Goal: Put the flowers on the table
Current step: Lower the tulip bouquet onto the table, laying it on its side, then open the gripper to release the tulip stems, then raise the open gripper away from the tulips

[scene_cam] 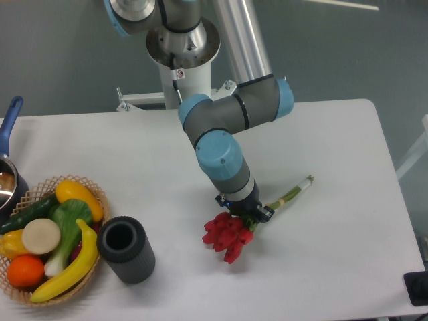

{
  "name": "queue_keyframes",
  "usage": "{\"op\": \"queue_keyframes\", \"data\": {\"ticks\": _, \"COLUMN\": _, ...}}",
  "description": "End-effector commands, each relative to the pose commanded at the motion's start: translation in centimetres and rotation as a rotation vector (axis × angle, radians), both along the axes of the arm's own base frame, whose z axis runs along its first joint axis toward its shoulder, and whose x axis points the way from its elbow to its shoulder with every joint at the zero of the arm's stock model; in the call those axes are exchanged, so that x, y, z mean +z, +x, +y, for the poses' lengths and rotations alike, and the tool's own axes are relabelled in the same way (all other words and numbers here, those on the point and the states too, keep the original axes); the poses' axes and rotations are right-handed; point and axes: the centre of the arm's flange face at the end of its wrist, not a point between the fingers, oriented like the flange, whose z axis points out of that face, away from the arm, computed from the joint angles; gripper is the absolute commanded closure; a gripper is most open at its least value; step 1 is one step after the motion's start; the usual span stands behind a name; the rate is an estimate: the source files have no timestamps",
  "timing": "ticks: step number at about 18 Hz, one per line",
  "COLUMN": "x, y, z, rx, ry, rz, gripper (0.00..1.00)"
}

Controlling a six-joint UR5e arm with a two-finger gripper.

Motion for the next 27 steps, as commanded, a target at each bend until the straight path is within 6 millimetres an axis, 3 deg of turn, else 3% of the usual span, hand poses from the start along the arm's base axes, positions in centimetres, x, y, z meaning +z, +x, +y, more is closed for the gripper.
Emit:
{"op": "queue_keyframes", "data": {"ticks": 3, "x": 0.1, "y": 0.0, "z": 0.0, "rx": -0.001, "ry": -0.001, "rz": 0.002, "gripper": 0.58}}
{"op": "queue_keyframes", "data": {"ticks": 4, "x": 0.4, "y": 0.0, "z": 0.0, "rx": -0.001, "ry": 0.003, "rz": 0.005, "gripper": 0.50}}
{"op": "queue_keyframes", "data": {"ticks": 5, "x": 0.6, "y": -0.1, "z": 0.0, "rx": -0.001, "ry": 0.007, "rz": 0.010, "gripper": 0.40}}
{"op": "queue_keyframes", "data": {"ticks": 6, "x": 0.8, "y": -0.2, "z": 0.1, "rx": -0.006, "ry": 0.009, "rz": 0.013, "gripper": 0.15}}
{"op": "queue_keyframes", "data": {"ticks": 7, "x": 1.2, "y": -0.4, "z": 0.2, "rx": 0.003, "ry": 0.017, "rz": 0.020, "gripper": 0.00}}
{"op": "queue_keyframes", "data": {"ticks": 12, "x": 6.0, "y": 0.0, "z": 0.2, "rx": 0.049, "ry": 0.163, "rz": 0.048, "gripper": 0.00}}
{"op": "queue_keyframes", "data": {"ticks": 16, "x": 12.1, "y": -0.9, "z": -1.3, "rx": 0.061, "ry": 0.293, "rz": 0.075, "gripper": 0.00}}
{"op": "queue_keyframes", "data": {"ticks": 21, "x": 18.2, "y": -3.1, "z": -5.8, "rx": 0.015, "ry": 0.494, "rz": 0.016, "gripper": 0.00}}
{"op": "queue_keyframes", "data": {"ticks": 27, "x": 22.5, "y": -5.1, "z": -13.2, "rx": -0.188, "ry": 0.393, "rz": -0.024, "gripper": 0.00}}
